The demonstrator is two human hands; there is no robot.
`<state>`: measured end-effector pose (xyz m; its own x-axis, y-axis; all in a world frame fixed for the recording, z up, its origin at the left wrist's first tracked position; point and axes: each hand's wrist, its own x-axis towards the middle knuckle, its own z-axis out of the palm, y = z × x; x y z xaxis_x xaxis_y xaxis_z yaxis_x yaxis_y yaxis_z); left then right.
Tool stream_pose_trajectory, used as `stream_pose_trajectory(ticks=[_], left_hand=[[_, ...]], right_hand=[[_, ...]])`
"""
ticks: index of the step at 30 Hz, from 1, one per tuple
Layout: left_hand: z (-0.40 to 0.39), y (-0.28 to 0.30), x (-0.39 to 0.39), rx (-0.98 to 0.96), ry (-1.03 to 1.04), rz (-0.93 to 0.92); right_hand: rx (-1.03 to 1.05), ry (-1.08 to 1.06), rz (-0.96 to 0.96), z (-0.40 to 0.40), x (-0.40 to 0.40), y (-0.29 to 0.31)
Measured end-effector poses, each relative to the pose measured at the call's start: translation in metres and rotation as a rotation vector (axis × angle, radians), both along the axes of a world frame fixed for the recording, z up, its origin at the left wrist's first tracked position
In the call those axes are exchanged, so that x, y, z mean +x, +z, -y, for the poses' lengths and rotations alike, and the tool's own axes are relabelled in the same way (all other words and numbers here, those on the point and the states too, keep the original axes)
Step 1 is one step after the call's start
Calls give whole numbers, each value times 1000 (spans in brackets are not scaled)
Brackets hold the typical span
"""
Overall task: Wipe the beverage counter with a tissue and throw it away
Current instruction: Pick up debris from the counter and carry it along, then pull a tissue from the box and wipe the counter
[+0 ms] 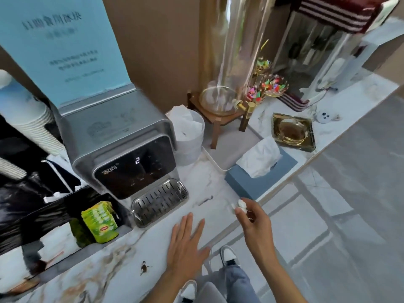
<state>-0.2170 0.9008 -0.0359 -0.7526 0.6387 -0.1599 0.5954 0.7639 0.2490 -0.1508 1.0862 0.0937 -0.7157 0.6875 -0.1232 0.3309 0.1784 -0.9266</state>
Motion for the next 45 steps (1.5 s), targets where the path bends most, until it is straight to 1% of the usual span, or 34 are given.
stream_pose_trajectory(ticks=[4, 7, 9, 13, 16, 19, 21, 26, 29, 33, 39, 42, 45], left_hand=[[-25, 9, -5, -25, 225, 17], [-40, 14, -3, -77, 323, 24], [-49, 15, 0, -92, 387, 33], [-66, 18, 0, -116, 455, 73], [-75, 20, -4, -84, 492, 45], [-80, 19, -4, -20, 506, 47], [-82, 17, -3, -15, 507, 60], [-88, 16, -4, -24, 547, 78], [-89, 18, -5, -13, 555, 81], [-92, 20, -5, 7, 567, 46], [-97, 18, -5, 32, 578, 75], [-110, 22, -7, 72, 588, 80], [-129, 23, -14, 138, 600, 59]], right_hand=[[-19, 205, 1, -42, -44, -5], [-65, 347, -12, -68, -76, -3], [-61, 401, -33, -81, -96, 0], [-55, 454, -102, -95, -135, 11], [-40, 473, -137, -97, -176, 22], [-76, 460, -148, -92, -222, 34], [-72, 465, -132, -87, -249, 38], [63, 524, -28, -76, -293, 38], [85, 554, 0, -74, -301, 34], [5, 595, 0, -79, -298, 39], [-102, 585, -112, -105, -266, 44], [-127, 502, -113, -142, -235, 36], [-88, 353, -68, -193, -197, 21]])
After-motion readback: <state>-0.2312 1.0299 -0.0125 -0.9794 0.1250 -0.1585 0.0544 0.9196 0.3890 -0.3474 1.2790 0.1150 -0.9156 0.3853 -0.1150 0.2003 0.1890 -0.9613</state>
